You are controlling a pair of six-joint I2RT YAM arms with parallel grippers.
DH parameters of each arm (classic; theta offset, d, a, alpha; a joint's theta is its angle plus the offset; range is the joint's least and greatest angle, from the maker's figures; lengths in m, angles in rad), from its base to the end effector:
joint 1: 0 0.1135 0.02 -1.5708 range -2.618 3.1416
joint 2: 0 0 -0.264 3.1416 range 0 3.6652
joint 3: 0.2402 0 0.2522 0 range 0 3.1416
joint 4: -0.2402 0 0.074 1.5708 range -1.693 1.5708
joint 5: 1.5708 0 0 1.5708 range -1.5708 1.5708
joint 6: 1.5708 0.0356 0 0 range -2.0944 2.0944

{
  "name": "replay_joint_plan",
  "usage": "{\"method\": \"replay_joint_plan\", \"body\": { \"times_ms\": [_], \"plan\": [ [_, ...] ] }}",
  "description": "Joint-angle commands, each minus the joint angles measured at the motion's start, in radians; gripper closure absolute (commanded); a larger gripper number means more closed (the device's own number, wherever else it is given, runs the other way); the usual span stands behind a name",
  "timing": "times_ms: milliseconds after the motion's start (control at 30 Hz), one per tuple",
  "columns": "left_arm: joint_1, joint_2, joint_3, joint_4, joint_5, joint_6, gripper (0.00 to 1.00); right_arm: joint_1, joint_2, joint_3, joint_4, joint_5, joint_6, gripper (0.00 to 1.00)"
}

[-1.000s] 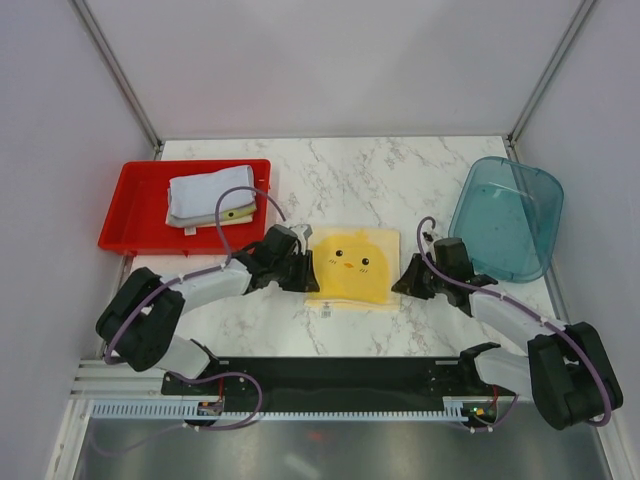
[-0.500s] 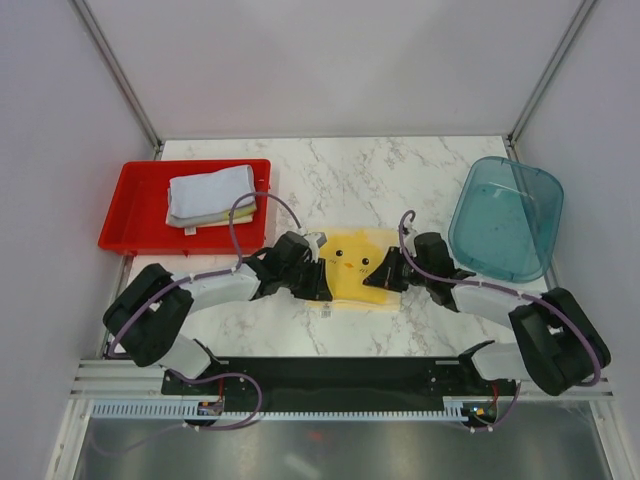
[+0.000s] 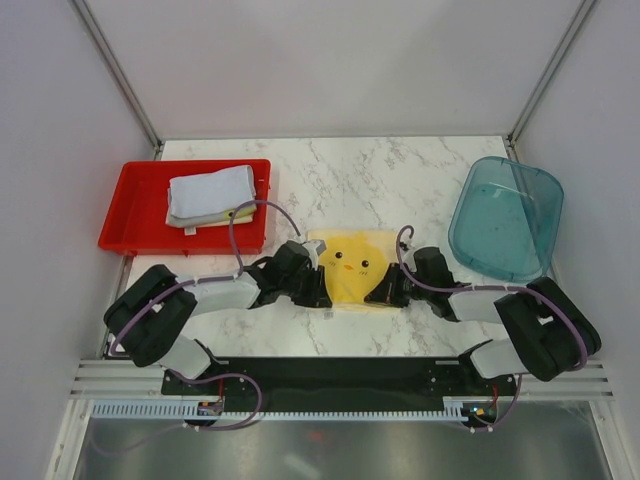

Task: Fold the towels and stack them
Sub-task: Fold the towel

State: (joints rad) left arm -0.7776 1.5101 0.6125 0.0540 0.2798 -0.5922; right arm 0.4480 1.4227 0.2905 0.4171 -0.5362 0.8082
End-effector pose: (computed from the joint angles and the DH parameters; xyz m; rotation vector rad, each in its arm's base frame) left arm 0.1895 -0.2003 0.1421 0.3795 2.5766 -0.9096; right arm 0.1889 0.1110 0.1097 0.1384 2.4919 1.2140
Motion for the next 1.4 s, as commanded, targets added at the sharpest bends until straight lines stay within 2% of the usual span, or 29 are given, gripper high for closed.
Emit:
{"method": "replay_joint_plan", "body": {
  "times_ms": [0, 133, 233, 333, 567, 700, 767, 933, 1000, 1067, 1167, 1367],
  "plan": [
    [-0.012, -0.024, -0.023, -0.048, -0.109, -0.012, 0.68, 0.018, -0.067, 0.087, -0.061, 0.008, -0.04, 0.87],
    [-0.014, -0.042, -0.016, -0.095, -0.129, 0.0, 0.66, 0.044, -0.078, 0.137, -0.089, 0.022, -0.029, 0.85],
    [-0.017, -0.054, -0.025, -0.103, -0.134, -0.006, 0.66, 0.072, -0.012, 0.138, -0.014, 0.007, 0.009, 0.85],
    [-0.018, -0.065, -0.033, -0.109, -0.143, -0.006, 0.66, 0.09, 0.068, 0.093, 0.138, -0.002, 0.046, 0.85],
    [-0.018, -0.079, -0.053, -0.148, -0.172, -0.029, 0.66, 0.09, 0.157, -0.02, 0.249, 0.024, 0.04, 0.85],
    [-0.018, -0.097, -0.031, -0.178, -0.186, -0.04, 0.64, 0.09, 0.093, 0.015, 0.134, 0.041, -0.015, 0.85],
    [-0.017, -0.113, -0.004, -0.235, -0.189, -0.046, 0.6, 0.089, 0.033, 0.048, 0.039, 0.062, -0.049, 0.85],
    [-0.014, -0.16, 0.193, -0.374, -0.257, -0.029, 0.51, 0.09, -0.095, 0.179, -0.229, 0.172, -0.138, 0.82],
    [0.0, -0.139, 0.307, -0.433, -0.295, -0.006, 0.5, 0.084, -0.114, 0.252, -0.28, 0.221, -0.182, 0.8],
    [0.015, -0.078, 0.378, -0.459, -0.314, 0.038, 0.5, 0.074, -0.096, 0.338, -0.351, 0.298, -0.214, 0.79],
    [0.057, 0.017, 0.495, -0.464, -0.312, 0.086, 0.51, 0.051, -0.004, 0.433, -0.408, 0.331, -0.265, 0.79],
    [0.175, 0.228, 0.639, -0.459, -0.223, 0.157, 0.51, -0.024, 0.107, 0.528, -0.449, 0.406, -0.326, 0.79]
  ]
}}
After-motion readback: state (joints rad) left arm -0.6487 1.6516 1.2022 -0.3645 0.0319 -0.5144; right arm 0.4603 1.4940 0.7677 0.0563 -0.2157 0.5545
